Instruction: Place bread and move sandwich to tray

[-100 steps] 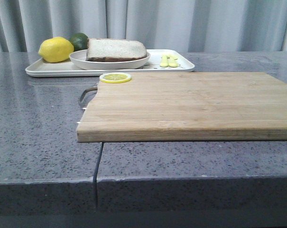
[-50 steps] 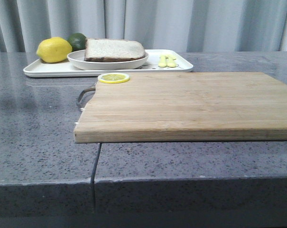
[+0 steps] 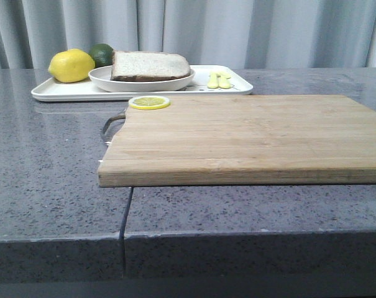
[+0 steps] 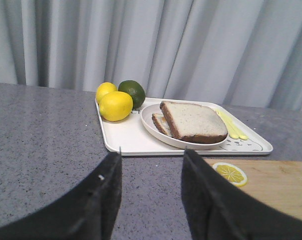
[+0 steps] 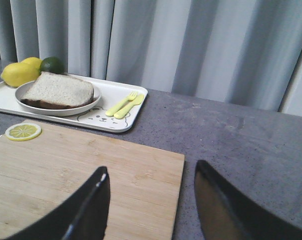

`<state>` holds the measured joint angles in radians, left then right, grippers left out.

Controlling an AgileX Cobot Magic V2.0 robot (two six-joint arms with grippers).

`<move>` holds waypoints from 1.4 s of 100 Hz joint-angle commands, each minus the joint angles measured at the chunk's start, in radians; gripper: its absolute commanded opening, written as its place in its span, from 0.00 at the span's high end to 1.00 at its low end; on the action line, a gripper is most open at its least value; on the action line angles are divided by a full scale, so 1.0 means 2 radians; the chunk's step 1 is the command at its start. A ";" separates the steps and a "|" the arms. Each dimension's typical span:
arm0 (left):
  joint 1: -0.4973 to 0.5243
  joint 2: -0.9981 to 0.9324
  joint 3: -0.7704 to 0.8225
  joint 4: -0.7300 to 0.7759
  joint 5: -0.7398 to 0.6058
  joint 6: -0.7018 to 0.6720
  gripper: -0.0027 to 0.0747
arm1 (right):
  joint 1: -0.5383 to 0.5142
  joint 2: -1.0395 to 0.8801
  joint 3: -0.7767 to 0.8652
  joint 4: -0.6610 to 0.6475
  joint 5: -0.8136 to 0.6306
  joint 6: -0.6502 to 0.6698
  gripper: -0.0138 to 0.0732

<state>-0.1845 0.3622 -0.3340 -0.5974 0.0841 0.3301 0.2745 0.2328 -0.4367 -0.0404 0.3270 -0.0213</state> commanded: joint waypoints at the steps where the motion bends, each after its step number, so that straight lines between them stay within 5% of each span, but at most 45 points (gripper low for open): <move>1: -0.004 -0.035 0.009 0.001 -0.029 0.002 0.63 | -0.002 -0.024 0.002 -0.007 -0.015 -0.004 0.38; 39: -0.004 -0.076 0.050 0.001 -0.033 0.002 0.64 | -0.002 -0.052 0.024 -0.007 -0.009 -0.004 0.42; 66: -0.004 -0.076 0.050 0.001 -0.033 0.002 0.99 | -0.002 -0.052 0.024 -0.007 -0.010 -0.004 0.89; 72: -0.004 -0.076 0.050 0.001 -0.033 0.002 0.99 | -0.002 -0.052 0.024 -0.007 -0.010 -0.003 0.99; 140: -0.004 -0.076 0.050 0.000 -0.027 0.002 0.99 | -0.002 -0.052 0.024 -0.007 -0.010 -0.003 0.98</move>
<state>-0.1845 0.2030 -0.2058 -0.5928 0.0884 0.3324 0.2745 0.1189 -0.3660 -0.0427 0.3944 -0.0213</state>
